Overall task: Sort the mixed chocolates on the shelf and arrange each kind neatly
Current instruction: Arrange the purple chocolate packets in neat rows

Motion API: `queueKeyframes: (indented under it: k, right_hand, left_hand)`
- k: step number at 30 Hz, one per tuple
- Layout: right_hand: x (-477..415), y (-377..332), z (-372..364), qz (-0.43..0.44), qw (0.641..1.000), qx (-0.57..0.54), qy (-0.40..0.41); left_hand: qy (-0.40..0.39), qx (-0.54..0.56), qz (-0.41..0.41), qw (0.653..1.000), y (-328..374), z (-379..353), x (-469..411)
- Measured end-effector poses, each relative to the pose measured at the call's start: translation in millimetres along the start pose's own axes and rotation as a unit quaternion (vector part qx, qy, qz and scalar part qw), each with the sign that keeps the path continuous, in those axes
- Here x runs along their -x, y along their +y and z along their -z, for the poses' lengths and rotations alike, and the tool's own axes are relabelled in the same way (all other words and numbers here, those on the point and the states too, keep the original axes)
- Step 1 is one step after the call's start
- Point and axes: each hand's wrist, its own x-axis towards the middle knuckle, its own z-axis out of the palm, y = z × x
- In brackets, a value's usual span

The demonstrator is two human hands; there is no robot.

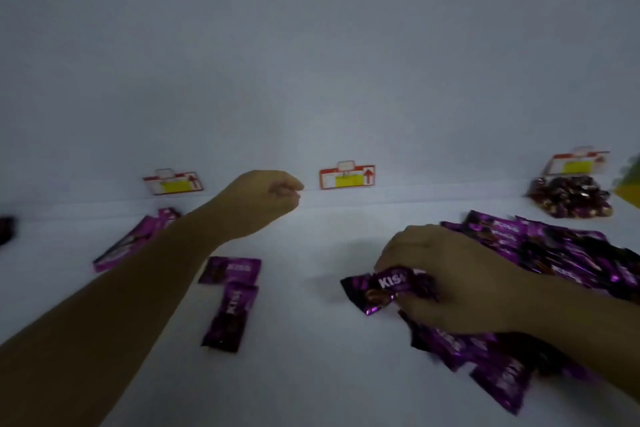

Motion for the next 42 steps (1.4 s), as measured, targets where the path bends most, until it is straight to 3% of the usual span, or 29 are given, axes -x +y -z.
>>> queueKeyframes:
  k: [2,4,7,9,19,29,42]
  right_hand:
    - [-22.1,6.2,-2.6,-0.017,1.000,0.013,-0.020]
    - [-48.5,15.2,-10.9,-0.030,0.998,0.044,-0.020]
    - [-71.2,30.7,-22.9,-0.048,0.996,0.069,-0.028]
    - [-81.8,38.8,-29.2,-0.055,0.994,0.078,-0.047]
    - [-100.4,68.2,-50.8,-0.072,0.992,0.076,-0.074]
    - [-105.4,82.9,-63.2,-0.099,0.994,0.044,0.007]
    - [-99.4,82.0,-84.5,-0.113,0.990,0.031,0.082]
  left_hand:
    - [0.005,-0.003,0.044,0.999,-23.9,16.3,21.4]
    - [-0.020,-0.075,0.079,0.994,-43.7,28.0,41.9]
    - [-0.164,-0.181,0.119,0.962,-59.7,34.7,63.6]
    - [-0.204,-0.219,0.118,0.947,-62.9,32.8,68.5]
    - [-0.068,-0.078,0.125,0.987,-73.1,22.3,44.6]
    - [0.038,0.020,0.114,0.993,-53.5,-14.0,-17.9]
    - [0.035,0.019,0.080,0.996,-64.3,-26.6,-34.3]
